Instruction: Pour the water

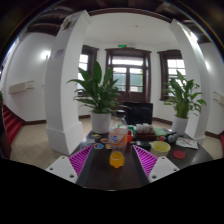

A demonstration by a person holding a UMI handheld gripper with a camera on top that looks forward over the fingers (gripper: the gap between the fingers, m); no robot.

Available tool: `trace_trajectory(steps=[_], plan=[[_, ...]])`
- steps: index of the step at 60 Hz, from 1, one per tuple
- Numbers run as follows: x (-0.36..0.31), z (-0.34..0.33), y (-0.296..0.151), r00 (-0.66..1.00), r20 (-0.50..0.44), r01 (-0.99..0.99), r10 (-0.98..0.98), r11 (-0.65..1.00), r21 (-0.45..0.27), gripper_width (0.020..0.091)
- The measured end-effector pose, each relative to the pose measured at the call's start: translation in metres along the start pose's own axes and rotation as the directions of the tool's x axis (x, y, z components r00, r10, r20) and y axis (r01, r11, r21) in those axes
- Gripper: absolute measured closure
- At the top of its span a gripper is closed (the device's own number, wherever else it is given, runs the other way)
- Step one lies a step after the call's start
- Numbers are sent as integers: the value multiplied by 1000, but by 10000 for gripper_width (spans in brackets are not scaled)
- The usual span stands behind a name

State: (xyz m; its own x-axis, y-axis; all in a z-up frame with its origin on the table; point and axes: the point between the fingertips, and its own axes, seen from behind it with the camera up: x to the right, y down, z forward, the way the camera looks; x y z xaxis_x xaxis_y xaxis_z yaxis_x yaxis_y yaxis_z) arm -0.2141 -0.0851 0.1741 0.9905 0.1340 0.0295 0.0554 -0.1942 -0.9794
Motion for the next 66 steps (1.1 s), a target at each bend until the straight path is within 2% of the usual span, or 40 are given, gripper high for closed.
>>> trace_trajectory(steps=[6,13,21,30,40,47,50,52,58,59,60,62,66], plan=[[11,11,3,999,-45,-9,9,1000,-8,345],[10,49,6,998,-49,-49,51,999,23,350],[4,93,6,997,-45,-67,68,997,24,352],[11,126,5,996,-59,-60,61,998,18,352],[12,152,0,995,-56,-83,86,995,46,359],[14,163,5,993,-77,-80,84,995,53,455],[16,165,4,993,-96,-65,72,995,72,600],[13,166,4,994,-90,-56,64,995,82,603],[29,166,10,994,-93,-51,59,995,88,686],[28,166,9,994,-92,-51,59,995,89,671],[28,166,9,994,-91,-48,57,995,91,715],[29,166,9,994,-92,-49,58,995,92,742],[30,167,10,994,-92,-59,67,994,87,748]])
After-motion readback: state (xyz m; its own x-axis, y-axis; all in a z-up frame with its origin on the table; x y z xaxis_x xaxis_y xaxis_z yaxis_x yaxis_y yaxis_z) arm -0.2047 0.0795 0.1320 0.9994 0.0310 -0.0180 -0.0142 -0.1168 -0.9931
